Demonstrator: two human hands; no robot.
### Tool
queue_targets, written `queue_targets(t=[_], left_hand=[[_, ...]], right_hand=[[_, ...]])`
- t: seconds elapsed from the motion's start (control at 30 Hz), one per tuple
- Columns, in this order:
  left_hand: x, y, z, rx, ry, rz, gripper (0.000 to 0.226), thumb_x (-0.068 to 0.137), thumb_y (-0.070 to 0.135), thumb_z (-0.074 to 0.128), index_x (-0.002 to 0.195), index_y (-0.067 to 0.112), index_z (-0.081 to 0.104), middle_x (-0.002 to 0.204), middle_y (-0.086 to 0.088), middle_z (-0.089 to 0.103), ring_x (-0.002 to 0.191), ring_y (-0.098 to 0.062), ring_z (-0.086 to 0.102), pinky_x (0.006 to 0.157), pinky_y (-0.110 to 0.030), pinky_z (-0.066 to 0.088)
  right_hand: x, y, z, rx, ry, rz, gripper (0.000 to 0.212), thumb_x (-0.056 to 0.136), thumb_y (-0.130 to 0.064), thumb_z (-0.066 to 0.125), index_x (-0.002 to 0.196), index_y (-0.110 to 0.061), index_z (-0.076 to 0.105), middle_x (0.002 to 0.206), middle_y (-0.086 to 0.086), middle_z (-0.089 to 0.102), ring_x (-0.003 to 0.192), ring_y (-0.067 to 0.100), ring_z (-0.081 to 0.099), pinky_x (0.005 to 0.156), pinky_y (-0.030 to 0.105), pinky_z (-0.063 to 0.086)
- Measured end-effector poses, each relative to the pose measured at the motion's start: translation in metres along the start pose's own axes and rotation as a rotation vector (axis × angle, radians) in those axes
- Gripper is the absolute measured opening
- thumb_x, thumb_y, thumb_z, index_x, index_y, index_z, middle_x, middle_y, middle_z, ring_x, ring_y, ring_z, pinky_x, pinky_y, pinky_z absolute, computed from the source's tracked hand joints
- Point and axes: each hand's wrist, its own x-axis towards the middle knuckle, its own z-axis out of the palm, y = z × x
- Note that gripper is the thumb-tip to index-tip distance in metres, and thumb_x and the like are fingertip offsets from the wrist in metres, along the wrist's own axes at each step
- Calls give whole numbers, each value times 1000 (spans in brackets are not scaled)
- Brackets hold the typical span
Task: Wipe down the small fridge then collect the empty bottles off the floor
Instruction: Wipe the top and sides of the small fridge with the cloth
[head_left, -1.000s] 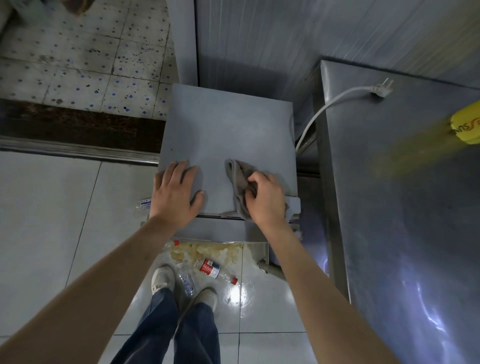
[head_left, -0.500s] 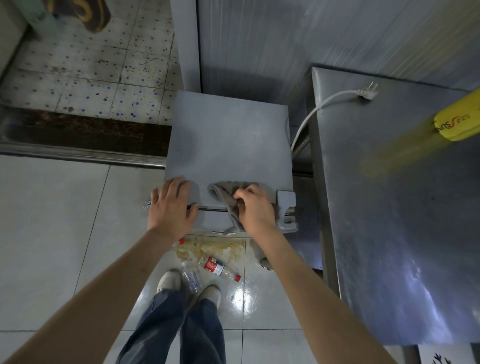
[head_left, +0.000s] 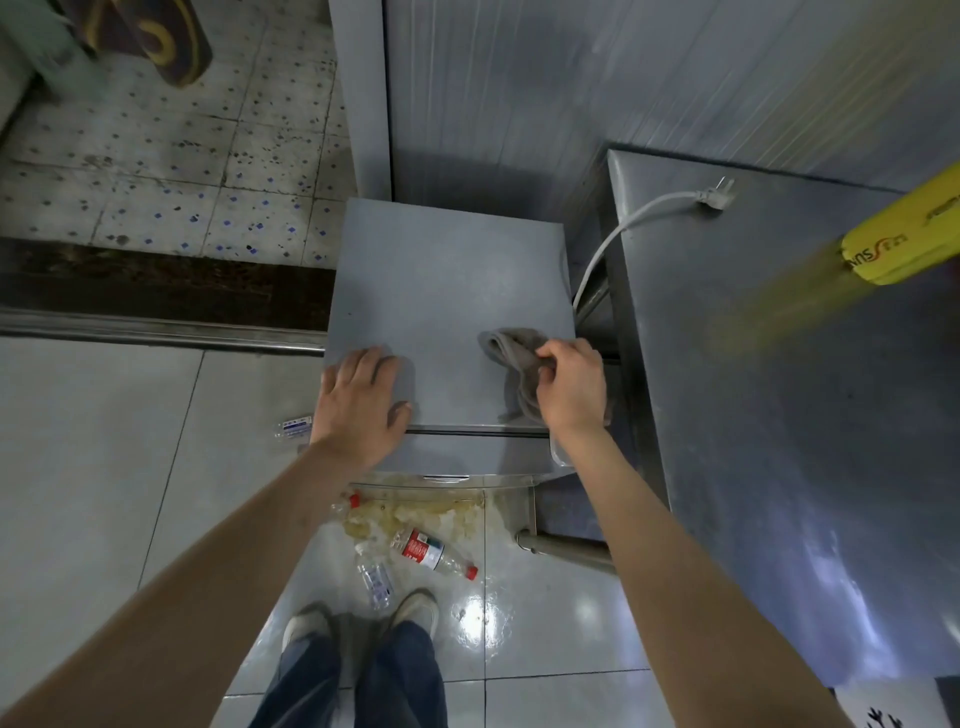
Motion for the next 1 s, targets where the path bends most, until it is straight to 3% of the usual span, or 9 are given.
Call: queue_targets(t=[0.27,0.5,0.77,1.0], left_hand=[[14,7,9,-34,27,0,56,86,35,54,135,10,41,144,-13,37,135,-34,30,108,-49,26],[11,5,5,-34,15,-12,57,87,37,54,136,12,40,145,-12,37,136,-33,30,109,-49,26],[-15,-16,-2,-54,21,-32,58,85,37,57,134,10,42,142,-12,40,134,-33,32,106,-51,30],[-69,-49,-4,-51,-43,-38,62,89,43,49,143,18,27,151,-9,25,141,-29,21,114,-46,20]], right_hand=[[10,8,9,-63,13,68,24,91,-11,53,114,-15,59,117,11,56,96,30,62,82,37,48],[-8,-6,12,-28,-39,-54,23,90,-10,53,112,-15,59,115,9,54,96,29,60,78,35,48],[-58,-31,31,33,-49,-62,20,89,-10,56,108,-14,61,112,10,54,99,26,57,81,38,53],[-112,-56,50,26,27,-20,23,86,-8,54,108,-10,60,110,14,55,94,32,57,78,39,49]])
